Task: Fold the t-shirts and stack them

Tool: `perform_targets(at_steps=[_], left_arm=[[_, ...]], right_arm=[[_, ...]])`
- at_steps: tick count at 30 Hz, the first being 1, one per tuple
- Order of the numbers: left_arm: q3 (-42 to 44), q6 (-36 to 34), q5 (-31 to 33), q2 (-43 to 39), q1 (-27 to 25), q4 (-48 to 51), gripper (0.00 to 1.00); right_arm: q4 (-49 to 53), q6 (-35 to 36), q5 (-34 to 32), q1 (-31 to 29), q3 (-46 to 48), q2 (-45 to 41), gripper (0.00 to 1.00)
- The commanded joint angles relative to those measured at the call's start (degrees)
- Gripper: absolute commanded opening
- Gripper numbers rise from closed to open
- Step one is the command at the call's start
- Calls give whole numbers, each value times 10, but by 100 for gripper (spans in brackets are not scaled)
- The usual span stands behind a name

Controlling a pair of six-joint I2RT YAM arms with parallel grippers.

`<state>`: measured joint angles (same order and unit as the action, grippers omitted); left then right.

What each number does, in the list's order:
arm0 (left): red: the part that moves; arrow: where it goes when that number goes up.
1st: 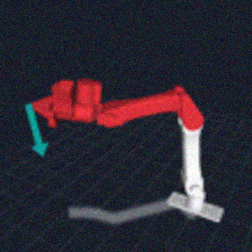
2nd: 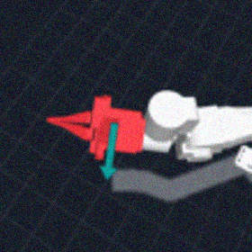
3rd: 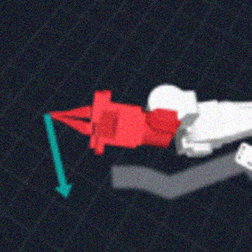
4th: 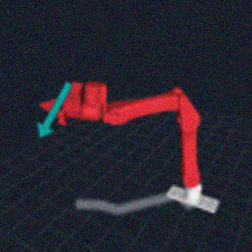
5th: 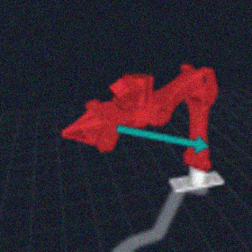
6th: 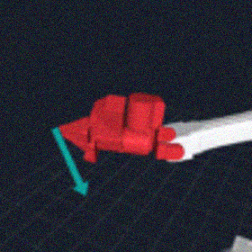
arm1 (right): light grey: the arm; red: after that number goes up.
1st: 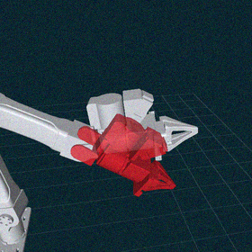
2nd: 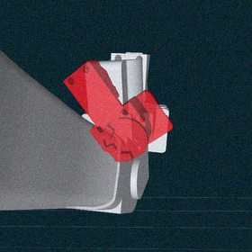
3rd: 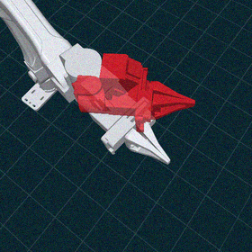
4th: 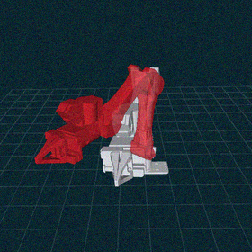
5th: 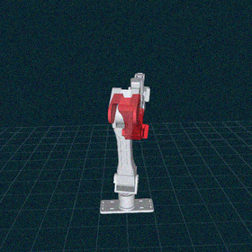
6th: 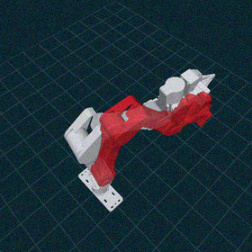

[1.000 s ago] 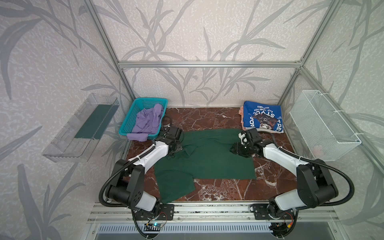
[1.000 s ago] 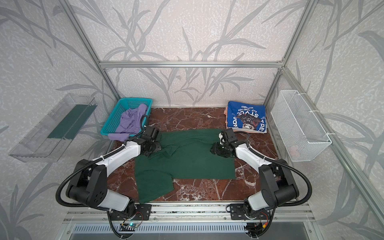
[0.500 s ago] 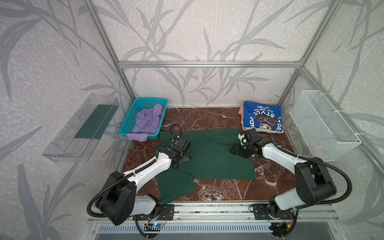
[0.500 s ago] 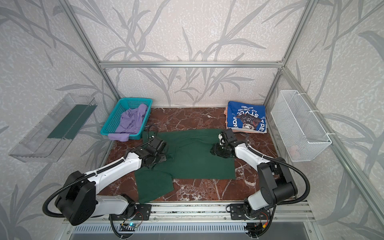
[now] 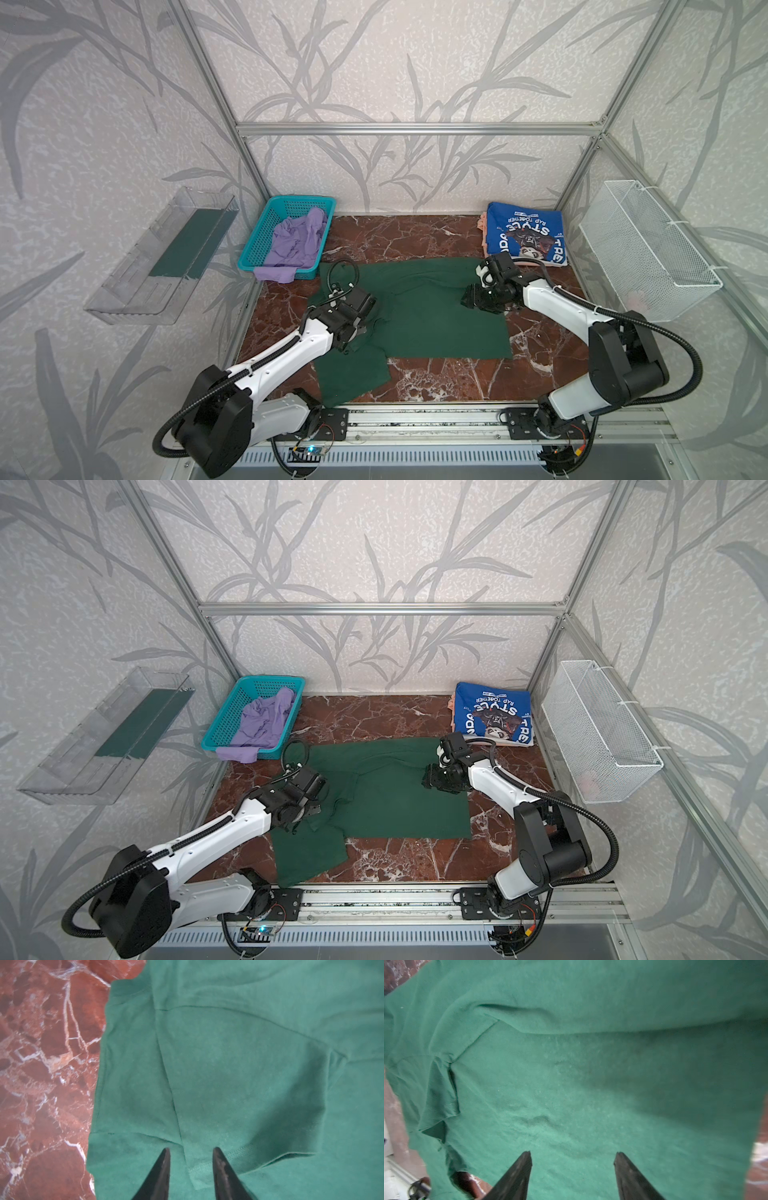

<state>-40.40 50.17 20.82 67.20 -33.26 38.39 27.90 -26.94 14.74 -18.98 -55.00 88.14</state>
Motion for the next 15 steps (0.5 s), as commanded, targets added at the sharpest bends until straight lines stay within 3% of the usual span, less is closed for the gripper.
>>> perform_targets(at_steps=[1,7,15], left_arm=[[21,9,32,-29,-2,21,44],[55,-1,6,-85,-4,34,54],[87,75,-4,-129,-97,77,64]], right_arm=[[77,21,-42,14,-17,-13,71],[160,37,-52,42,1,-79,77],[272,4,-33,42,78,-204,79]])
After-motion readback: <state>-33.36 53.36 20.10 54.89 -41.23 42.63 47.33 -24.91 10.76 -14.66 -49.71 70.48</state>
